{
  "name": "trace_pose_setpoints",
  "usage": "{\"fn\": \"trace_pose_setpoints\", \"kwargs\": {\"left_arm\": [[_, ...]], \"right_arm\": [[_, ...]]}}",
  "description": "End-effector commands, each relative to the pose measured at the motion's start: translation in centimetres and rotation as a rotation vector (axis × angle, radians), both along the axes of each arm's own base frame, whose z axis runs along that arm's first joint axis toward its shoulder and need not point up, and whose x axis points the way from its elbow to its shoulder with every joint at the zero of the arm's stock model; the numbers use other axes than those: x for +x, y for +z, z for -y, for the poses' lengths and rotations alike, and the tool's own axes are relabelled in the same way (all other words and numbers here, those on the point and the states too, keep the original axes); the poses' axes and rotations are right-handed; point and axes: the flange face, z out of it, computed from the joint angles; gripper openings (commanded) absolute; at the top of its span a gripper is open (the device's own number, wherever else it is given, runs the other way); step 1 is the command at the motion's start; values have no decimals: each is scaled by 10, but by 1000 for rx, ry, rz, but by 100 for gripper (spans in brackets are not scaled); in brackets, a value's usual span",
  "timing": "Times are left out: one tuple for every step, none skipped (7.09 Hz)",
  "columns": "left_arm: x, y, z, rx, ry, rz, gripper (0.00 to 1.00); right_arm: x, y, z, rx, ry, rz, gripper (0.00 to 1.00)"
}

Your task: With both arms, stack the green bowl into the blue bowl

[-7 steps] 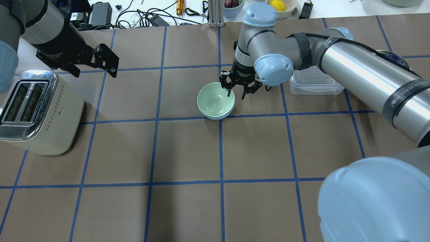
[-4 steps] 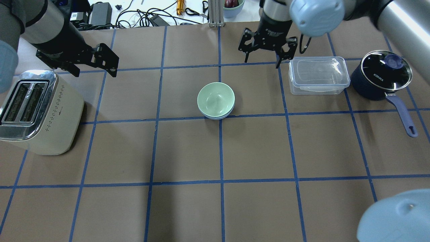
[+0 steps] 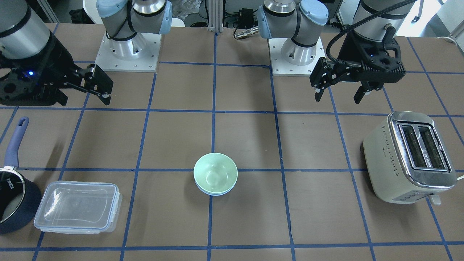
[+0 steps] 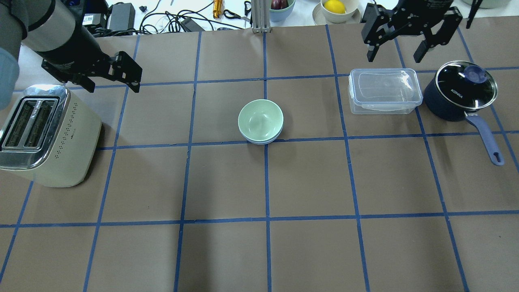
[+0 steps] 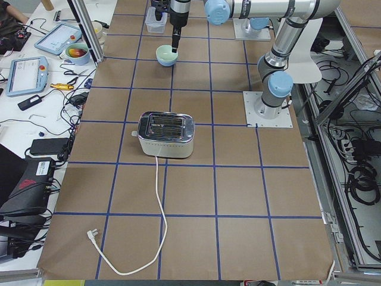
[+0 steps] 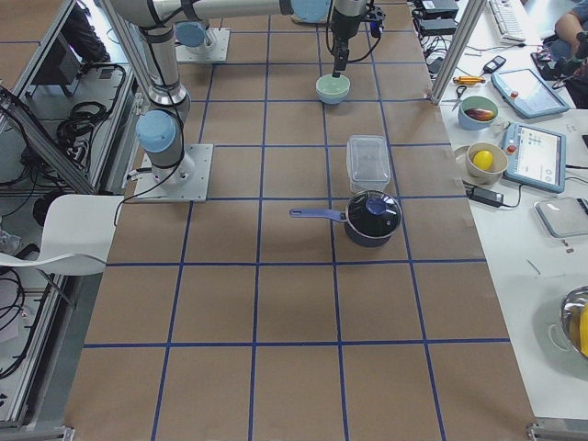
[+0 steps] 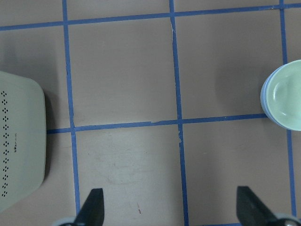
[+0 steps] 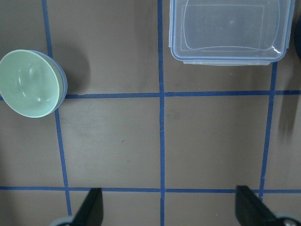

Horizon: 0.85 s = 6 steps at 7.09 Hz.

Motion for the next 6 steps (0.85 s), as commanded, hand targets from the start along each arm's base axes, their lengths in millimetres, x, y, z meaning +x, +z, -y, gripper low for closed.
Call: {"fn": "trace_pose_setpoints", "kwargs": {"left_arm": [[-1, -1, -1, 4, -2, 0, 100], [-1, -1, -1, 4, -2, 0, 100], [-1, -1, -1, 4, -2, 0, 100], [-1, -2, -1, 6, -2, -1, 100], [0, -3, -1, 8, 0, -1, 100], [0, -3, -1, 7, 0, -2, 100]], "right_arm": [[0, -8, -9, -106, 6, -11, 100], [-2, -8, -9, -107, 4, -38, 100], [-2, -8, -9, -109, 4, -37, 100], [-2, -10, -7, -107, 4, -37, 100], [-3, -7, -8, -112, 4, -40, 100], [-3, -7, -9, -109, 4, -40, 100]]}}
